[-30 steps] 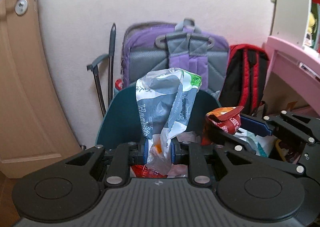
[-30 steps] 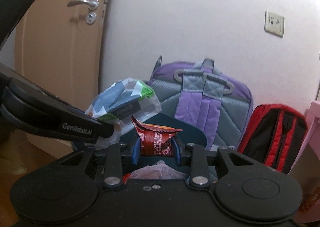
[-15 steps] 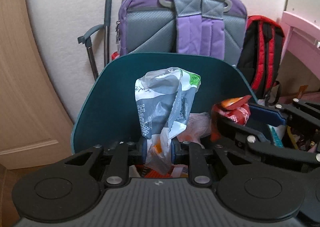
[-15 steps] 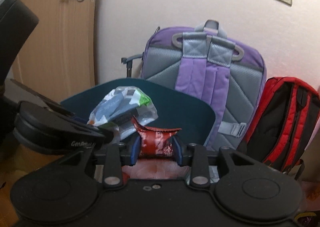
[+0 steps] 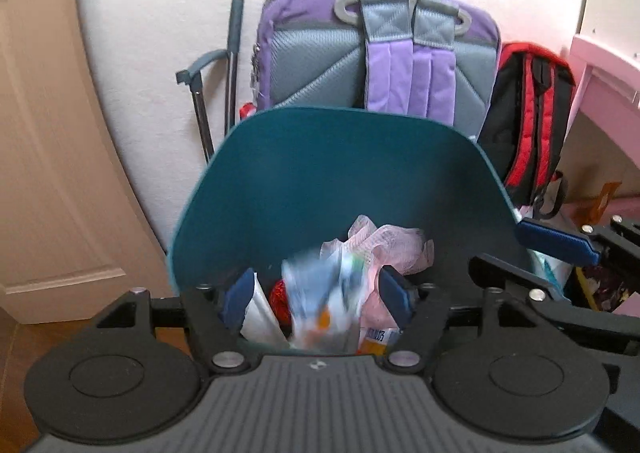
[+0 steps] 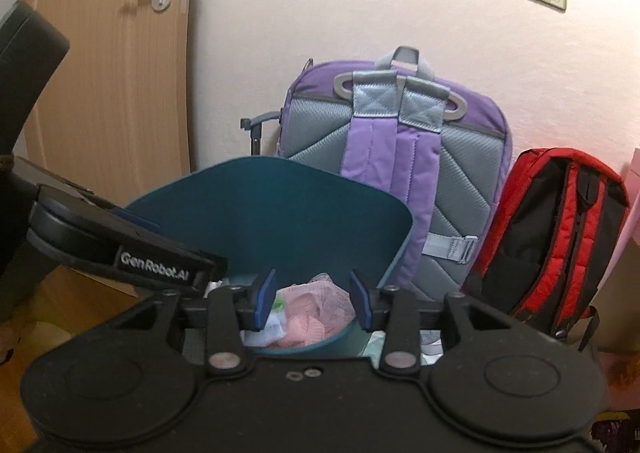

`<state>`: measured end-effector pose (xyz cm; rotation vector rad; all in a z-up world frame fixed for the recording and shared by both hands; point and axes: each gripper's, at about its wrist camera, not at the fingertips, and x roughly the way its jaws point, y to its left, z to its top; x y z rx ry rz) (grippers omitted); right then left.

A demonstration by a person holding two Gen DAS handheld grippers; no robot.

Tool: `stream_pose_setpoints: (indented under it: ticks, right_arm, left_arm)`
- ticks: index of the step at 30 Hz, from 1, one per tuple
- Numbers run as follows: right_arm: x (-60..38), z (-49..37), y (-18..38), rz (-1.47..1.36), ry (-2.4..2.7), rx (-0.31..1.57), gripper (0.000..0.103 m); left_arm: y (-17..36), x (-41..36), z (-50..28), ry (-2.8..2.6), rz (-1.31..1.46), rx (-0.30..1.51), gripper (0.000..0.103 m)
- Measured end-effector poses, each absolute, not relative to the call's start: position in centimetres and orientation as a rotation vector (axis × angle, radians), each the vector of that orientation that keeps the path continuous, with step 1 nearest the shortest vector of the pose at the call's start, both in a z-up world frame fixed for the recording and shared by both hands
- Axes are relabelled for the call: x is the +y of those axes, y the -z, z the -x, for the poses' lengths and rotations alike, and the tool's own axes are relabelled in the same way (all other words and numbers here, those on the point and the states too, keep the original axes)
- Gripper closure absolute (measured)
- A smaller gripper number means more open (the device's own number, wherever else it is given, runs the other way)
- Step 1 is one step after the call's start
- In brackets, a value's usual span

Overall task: Collect trash
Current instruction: 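Open both tools to drop the grey bag and brown wrapper into the wastebasket, then move both tools down toward the silver snack bag and Christmas-print bag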

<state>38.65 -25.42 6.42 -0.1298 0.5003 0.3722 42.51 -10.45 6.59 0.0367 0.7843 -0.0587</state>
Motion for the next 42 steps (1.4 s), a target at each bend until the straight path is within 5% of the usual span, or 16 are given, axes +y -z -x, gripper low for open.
stream_pose_setpoints:
  ticks: [21, 25, 42]
  right_arm:
    - [-26.7, -26.2, -12.5, 0.097, -0.458, 0.41, 0.052]
    - [-26.2, -24.3, -12.5, 0.102, -0.485, 0.408, 0.051]
    - [-20.7, -21.3, -3.8, 0.124, -0.642, 0.555, 0.05]
  left_arm:
    - [-13.9, -9.4, -28.3, 0.079, -0.002, 0.643, 0.033]
    - [-14.2, -8.9, -25.6, 0.094, -0.006, 0.618, 0.025]
    - [-6.3, -2.4, -18.8, 0.124, 0.057, 0.714, 0.01]
